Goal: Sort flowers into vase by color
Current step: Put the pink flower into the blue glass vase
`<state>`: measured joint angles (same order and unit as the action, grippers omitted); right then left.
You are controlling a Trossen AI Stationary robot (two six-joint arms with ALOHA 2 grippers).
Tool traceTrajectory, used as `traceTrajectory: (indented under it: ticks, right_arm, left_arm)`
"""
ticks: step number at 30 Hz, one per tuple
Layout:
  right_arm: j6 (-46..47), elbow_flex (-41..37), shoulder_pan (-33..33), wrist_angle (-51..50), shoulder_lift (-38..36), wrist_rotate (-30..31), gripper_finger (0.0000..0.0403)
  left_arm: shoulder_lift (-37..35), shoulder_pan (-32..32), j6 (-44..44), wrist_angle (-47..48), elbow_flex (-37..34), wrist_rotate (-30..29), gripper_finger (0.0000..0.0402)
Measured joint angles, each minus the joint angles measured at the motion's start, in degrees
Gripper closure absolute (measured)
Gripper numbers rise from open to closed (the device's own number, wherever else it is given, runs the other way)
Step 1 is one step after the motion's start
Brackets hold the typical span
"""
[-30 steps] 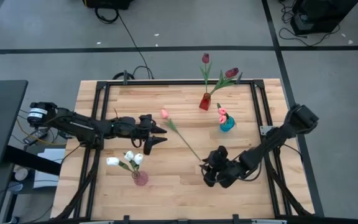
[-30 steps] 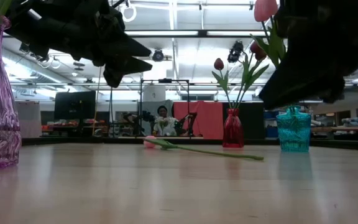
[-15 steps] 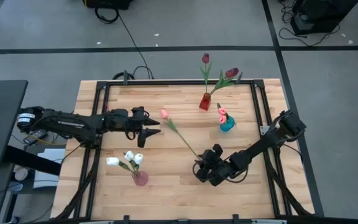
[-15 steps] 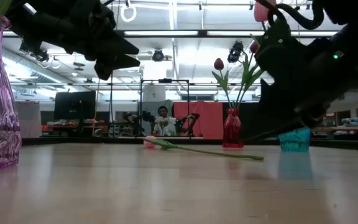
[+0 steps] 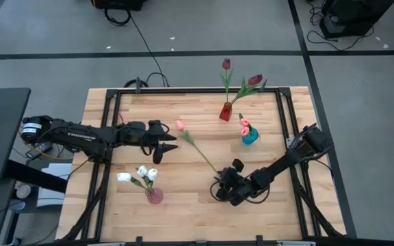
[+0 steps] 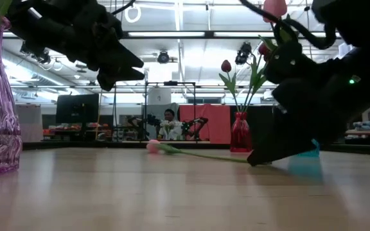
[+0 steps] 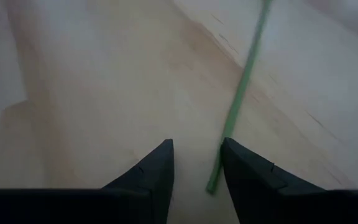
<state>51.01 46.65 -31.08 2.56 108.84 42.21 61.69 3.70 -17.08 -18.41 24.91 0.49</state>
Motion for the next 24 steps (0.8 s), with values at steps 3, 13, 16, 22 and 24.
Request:
traceTrajectory:
  ticks: [3,13,16,22,24]
  right_arm:
    - [1.7,0.2,0.3,-0.4,1.0,-1.0,0.0264]
    - [4.9,0.2,0.4,-3.3,1.1,-4.1,0.039]
    - [5.8,0.2,0.5,-4.1,0.6,-4.4,0.0392]
    - [5.8,-0.3,0.4,-9.5,-4.7,-5.8,0.0399]
    - [6.2,-0.3,0.3,-12.1,-6.7,-5.5,0.04]
  left_arm:
    - [-0.2,-0.1,-0.1,0.0,0.0,1.1,0.0209]
    - [-0.3,-0.1,-1.2,0.0,0.0,4.6,0.0209]
    - [-0.3,-0.1,-1.2,-0.1,0.0,4.6,0.0209]
    - [-0.3,-0.1,-0.8,-0.8,0.0,4.2,0.0209]
    - [-0.3,-0.1,-0.8,-2.1,0.0,4.1,0.0209]
